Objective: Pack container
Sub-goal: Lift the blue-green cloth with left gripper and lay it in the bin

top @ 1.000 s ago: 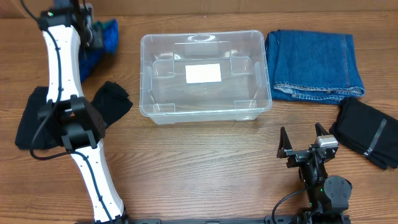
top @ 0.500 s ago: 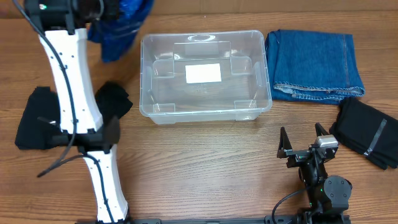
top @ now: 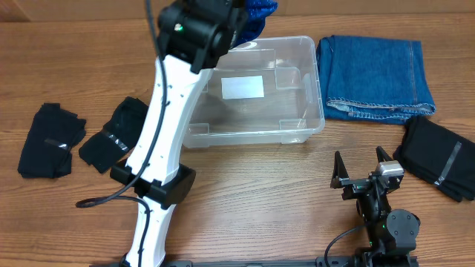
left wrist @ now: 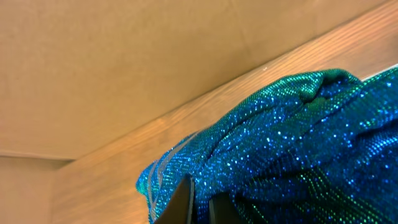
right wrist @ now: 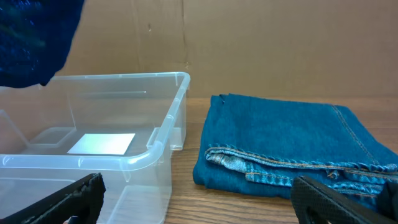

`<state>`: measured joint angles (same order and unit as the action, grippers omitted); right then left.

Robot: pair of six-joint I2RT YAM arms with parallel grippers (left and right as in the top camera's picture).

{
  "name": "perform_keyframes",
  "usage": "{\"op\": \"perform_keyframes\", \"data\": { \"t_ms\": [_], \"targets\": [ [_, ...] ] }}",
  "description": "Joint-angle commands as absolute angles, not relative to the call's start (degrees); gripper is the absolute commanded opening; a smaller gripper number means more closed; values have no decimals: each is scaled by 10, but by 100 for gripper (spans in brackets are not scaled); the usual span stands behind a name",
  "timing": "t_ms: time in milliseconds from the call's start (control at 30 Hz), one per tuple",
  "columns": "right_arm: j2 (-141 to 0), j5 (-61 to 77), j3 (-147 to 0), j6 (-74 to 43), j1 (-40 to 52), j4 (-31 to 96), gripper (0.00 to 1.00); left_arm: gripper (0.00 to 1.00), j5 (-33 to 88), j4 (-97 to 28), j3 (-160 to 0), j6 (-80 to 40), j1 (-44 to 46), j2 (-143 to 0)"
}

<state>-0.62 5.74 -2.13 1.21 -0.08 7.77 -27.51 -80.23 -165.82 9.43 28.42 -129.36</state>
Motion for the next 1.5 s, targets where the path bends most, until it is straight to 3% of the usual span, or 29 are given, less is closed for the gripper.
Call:
{"op": "perform_keyframes", "data": {
  "t_ms": [0, 567, 633, 667, 733, 900, 933, 967, 1000, 1033, 1200, 1333, 1467],
  "targets": [
    [-2, 56, -19, 8, -4, 75, 100, 4, -359, -752, -1585, 172, 285, -1300],
    [-2, 56, -19, 8, -4, 75, 100, 4, -317, -540, -1346, 222, 304, -1301],
    [-2, 56, -19, 8, -4, 75, 100, 30, -298, -523, -1346, 216, 309, -1301],
    [-2, 56, -19, 8, -4, 75, 100, 51, -298, -515, -1346, 216, 310, -1301],
    [-2, 56, -19, 8, -4, 75, 100, 70, -298, -505, -1346, 216, 312, -1301],
    [-2, 56, -19, 8, -4, 75, 100, 68, -306, -512, -1346, 205, 310, -1301],
    [-2, 56, -19, 8, -4, 75, 100, 55, -306, -521, -1346, 192, 310, -1301],
    [-2, 56, -19, 8, -4, 75, 100, 34, -303, -538, -1346, 171, 310, -1301],
    [-2, 56, -19, 8, -4, 75, 100, 23, -293, -554, -1346, 159, 310, -1301],
    [-2, 56, -19, 8, -4, 75, 100, 19, -264, -581, -1346, 156, 310, -1301],
    [-2, 56, -19, 8, -4, 75, 100, 41, -89, -721, -1341, 132, 311, -1301],
    [-2, 56, -19, 8, -4, 75, 100, 40, 30, -703, -1303, 119, 311, -1301],
    [-2, 56, -19, 8, -4, 75, 100, 41, 45, -630, -1210, 107, 312, -1301]
  ]
}}
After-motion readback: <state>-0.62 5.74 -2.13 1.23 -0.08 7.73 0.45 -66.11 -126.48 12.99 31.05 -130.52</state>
